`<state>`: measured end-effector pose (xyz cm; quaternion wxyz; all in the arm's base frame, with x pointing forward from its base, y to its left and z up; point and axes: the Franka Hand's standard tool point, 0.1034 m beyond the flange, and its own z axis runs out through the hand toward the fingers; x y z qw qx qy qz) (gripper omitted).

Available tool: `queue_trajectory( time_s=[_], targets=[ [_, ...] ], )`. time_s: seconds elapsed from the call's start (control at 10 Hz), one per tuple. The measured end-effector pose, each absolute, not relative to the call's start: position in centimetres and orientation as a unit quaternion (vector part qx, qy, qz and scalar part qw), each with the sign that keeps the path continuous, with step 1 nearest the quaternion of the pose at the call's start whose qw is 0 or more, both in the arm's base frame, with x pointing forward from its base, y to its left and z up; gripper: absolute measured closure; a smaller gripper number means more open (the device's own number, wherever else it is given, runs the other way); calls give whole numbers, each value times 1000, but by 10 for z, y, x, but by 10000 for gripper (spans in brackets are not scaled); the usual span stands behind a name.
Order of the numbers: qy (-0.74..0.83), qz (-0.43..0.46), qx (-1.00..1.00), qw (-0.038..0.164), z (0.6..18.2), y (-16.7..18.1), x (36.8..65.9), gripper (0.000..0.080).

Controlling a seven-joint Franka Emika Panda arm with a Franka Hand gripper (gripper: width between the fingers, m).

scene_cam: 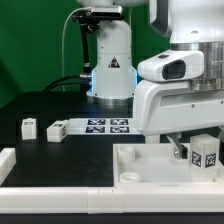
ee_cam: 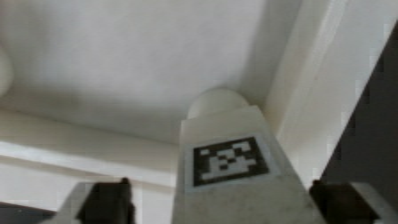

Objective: Assemble one leg

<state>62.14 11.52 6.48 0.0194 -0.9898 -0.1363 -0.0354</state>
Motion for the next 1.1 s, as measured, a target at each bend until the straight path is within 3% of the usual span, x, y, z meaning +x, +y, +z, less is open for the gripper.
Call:
queue_trajectory(
  time_s=[0.1, 0.2, 0.4, 1.1],
  targets=[
    [-135, -35, -990, 20, 65, 115, 621, 419],
    [-113, -35, -993, 20, 65, 115, 621, 509],
    [-39, -35, -998, 25, 65, 116, 622, 509],
    [484, -18, -873, 55, 65, 123, 615, 508]
  ],
)
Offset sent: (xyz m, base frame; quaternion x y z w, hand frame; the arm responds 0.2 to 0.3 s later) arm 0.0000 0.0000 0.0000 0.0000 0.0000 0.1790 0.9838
